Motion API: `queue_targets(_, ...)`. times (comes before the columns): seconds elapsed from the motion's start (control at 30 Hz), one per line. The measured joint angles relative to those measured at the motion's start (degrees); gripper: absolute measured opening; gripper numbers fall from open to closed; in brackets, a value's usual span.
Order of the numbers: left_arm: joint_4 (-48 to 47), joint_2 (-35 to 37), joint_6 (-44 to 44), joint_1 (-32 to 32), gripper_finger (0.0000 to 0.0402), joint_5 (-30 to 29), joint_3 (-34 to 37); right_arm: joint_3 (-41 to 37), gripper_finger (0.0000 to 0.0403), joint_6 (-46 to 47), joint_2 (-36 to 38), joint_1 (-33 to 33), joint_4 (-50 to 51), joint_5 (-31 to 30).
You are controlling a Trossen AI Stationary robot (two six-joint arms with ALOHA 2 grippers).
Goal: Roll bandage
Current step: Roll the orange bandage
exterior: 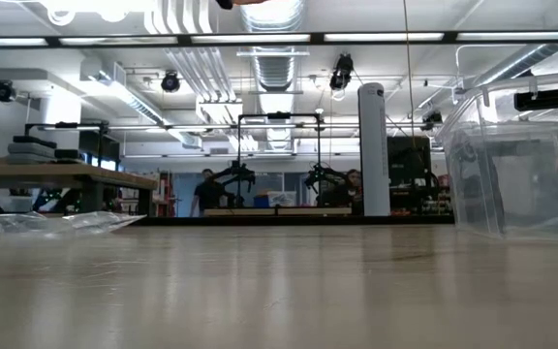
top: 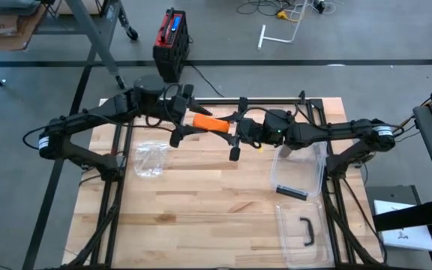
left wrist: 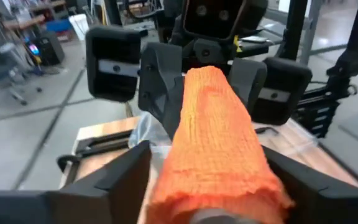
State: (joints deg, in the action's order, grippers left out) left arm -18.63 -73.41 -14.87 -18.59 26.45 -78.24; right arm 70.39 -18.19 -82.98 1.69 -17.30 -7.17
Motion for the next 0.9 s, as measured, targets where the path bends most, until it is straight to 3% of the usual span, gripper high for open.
queue_targets(0.3, -0.50, -0.61, 7.04, -0.38, 0.0091, 0.66, 0.00, -1.38, 0.0125, -10.11, 0.04, -2.20, -1.72, -7.48)
queue_targets(0.4, -0.80, -0.61, 7.91, -0.67, 0.0057, 2.04, 0.00, -2.17, 0.0127, -12.12, 0.05, -3.04, -1.98, -9.17)
queue_targets(0.6, -2.93, -0.51, 4.80, -0.72, 0.0074, 3.06, 0.00, -2.51, 0.0169, -6.07, 0.43, -3.84, -0.23, -9.32)
queue_targets(0.73, -2.78, -0.18, 2.78, -0.81, 0.0096, 3.02, -0.02, -2.63, 0.0226, 4.50, 3.06, -3.83, 3.34, -6.72)
queue_targets(0.9, -2.70, 0.18, -1.89, -0.81, 0.0079, 2.71, -0.07, -6.94, 0.0300, 18.19, 7.94, -2.96, -1.19, -1.75)
